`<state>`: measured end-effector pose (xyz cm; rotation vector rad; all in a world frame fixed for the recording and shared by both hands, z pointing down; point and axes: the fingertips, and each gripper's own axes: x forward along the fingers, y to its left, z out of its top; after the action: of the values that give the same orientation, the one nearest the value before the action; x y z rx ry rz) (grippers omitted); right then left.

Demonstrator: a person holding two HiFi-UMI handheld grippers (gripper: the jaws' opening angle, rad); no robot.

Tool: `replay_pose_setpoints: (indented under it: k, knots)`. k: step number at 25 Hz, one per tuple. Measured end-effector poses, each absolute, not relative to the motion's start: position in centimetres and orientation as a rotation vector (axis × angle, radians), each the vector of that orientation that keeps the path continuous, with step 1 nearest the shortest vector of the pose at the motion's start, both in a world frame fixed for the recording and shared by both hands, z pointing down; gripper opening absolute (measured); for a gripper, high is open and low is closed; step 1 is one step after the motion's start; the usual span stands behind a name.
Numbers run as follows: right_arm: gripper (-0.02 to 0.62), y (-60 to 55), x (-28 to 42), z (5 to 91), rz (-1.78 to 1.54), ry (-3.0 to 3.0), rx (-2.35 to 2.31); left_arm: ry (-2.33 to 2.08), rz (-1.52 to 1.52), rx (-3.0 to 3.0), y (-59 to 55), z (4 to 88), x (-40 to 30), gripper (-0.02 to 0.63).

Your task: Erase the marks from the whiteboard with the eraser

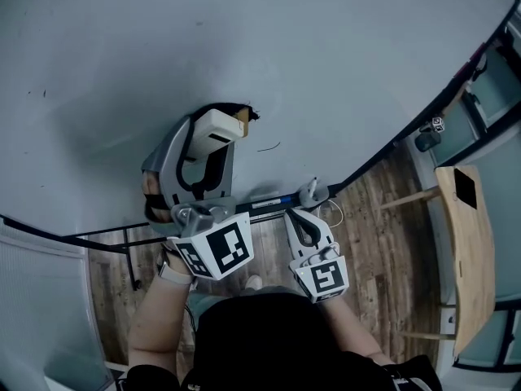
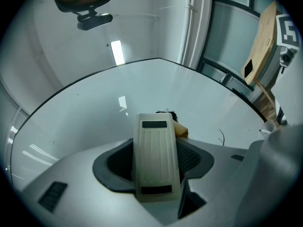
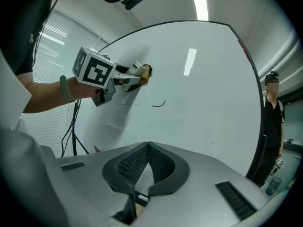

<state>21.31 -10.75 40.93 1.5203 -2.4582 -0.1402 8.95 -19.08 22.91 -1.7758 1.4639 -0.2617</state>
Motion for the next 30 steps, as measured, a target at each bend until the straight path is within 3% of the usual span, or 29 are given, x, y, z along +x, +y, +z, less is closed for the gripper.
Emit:
replay_pose_setpoints:
  k: [9, 16, 30]
  knots:
    - [0.028, -9.4, 27.2, 41.9, -0.095, -2.379, 1.631, 1.329, -0.346, -1.751, -20.0, 26.2, 18.3, 0.262]
    - [0.028, -8.4, 28.0, 42.5, -0.083, -2.362, 1.648, 1.144, -0.499, -1.684, -20.0, 32.4, 22.8, 0.262]
    - [0.028, -8.6, 24.1, 44.0, -0.056, -2.421, 1.486, 1.19, -0.556, -1.675, -19.1, 36.1, 11.8, 0.264]
